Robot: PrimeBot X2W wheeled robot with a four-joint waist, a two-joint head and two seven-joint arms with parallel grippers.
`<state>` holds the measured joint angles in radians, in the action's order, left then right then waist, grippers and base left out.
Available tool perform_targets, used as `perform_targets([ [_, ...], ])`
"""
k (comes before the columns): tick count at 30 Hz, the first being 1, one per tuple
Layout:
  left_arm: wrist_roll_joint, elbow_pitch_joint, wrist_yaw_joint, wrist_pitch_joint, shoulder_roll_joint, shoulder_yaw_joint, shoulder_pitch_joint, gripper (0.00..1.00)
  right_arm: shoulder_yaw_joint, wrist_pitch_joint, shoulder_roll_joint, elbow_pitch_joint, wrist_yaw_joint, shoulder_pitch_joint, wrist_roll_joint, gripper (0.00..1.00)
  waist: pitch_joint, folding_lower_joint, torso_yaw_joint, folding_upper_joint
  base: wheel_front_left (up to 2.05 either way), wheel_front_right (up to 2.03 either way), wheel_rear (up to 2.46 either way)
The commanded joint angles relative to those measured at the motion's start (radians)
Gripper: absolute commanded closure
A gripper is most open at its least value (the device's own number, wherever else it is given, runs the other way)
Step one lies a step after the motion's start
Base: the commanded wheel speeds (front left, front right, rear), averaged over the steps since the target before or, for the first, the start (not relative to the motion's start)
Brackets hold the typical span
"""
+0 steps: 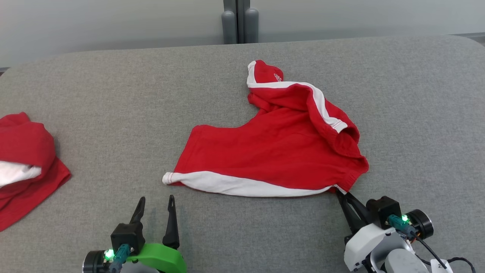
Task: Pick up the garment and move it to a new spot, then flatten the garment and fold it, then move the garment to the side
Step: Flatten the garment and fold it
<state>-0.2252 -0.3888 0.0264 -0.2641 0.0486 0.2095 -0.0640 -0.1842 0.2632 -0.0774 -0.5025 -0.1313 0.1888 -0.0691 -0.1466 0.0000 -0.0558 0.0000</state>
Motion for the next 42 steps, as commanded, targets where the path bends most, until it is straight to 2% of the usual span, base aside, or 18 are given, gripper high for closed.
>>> perform_targets([
  [1,-0.008,-0.002,-0.009,0.0,0.004,0.004,-0.017,0.0,0.009,0.002,-0.012,0.004,0.001,0.002,-0.002,1.0,-0.001,0.0,0.002,0.0,0.0,0.0,0.0],
  [9,-0.052,-0.034,-0.044,0.0,0.004,0.039,-0.03,0.0,0.052,0.002,-0.037,0.01,0.001,-0.008,-0.004,1.0,-0.013,0.0,0.021,0.0,0.0,0.0,0.0],
  [21,-0.124,-0.131,-0.092,0.0,0.004,0.092,-0.074,0.0,0.044,0.002,-0.026,0.014,0.001,0.016,-0.005,1.0,-0.035,0.0,0.045,0.0,0.0,0.0,0.0],
  [22,-0.129,-0.141,-0.093,0.0,0.004,0.093,-0.077,0.07,0.043,0.002,-0.025,0.014,0.001,0.018,-0.005,1.0,-0.036,0.0,0.046,0.0,0.0,0.0,0.0],
  [23,-0.131,-0.146,-0.094,0.0,0.004,0.093,-0.081,0.47,0.042,0.002,-0.025,0.014,0.001,0.018,-0.005,1.0,-0.037,0.0,0.046,0.0,0.0,0.0,0.0],
  [24,-0.136,-0.15,-0.095,0.0,0.004,0.093,-0.085,0.61,0.04,0.002,-0.024,0.014,0.001,0.019,-0.006,1.0,-0.038,0.0,0.047,0.0,0.0,0.0,0.0],
  [25,-0.139,-0.157,-0.097,0.0,0.004,0.094,-0.087,0.85,0.039,0.002,-0.023,0.015,0.001,0.019,-0.009,1.0,-0.038,0.0,0.047,0.0,0.0,0.0,0.0],
  [26,-0.141,-0.164,-0.097,0.0,0.004,0.097,-0.09,1.0,0.039,0.002,-0.023,0.015,0.001,0.02,-0.011,1.0,-0.038,0.0,0.048,0.0,0.0,0.0,0.0],
  [34,-0.148,-0.136,-0.099,0.0,0.004,0.071,-0.088,1.0,0.027,0.002,-0.023,0.06,0.001,0.024,-0.036,1.0,-0.022,0.0,0.046,0.0,0.0,0.0,0.0],
  [42,-0.068,0.083,-0.126,0.0,0.011,-0.04,-0.162,1.0,-0.027,0.002,-0.063,0.285,0.001,0.073,-0.131,1.0,0.033,0.0,0.045,0.0,0.0,0.0,0.0],
])
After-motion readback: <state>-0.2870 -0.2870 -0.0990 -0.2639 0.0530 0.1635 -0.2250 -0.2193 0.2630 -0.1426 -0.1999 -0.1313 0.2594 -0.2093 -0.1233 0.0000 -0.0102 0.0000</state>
